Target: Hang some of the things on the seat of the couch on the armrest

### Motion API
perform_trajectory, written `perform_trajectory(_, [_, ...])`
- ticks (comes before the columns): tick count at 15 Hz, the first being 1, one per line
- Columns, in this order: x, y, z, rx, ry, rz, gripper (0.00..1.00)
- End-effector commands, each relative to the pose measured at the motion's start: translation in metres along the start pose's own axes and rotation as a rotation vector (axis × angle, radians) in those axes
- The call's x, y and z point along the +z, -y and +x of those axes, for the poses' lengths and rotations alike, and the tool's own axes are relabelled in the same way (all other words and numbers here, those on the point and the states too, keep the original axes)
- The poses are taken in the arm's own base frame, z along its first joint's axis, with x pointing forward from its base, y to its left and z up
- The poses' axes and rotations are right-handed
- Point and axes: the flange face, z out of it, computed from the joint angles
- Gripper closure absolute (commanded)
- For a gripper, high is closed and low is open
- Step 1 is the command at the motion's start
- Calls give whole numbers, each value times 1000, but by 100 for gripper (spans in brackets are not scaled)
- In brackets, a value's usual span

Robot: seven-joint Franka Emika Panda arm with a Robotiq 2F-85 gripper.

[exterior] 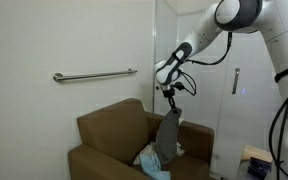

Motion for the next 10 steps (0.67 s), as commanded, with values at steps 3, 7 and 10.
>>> perform_trajectory(3, [2, 3, -6, -21, 20, 19, 93])
perform_trajectory(7, [7, 12, -7, -63, 40, 0, 97])
perform_trajectory(10, [-57, 5, -40, -51, -39, -141, 97])
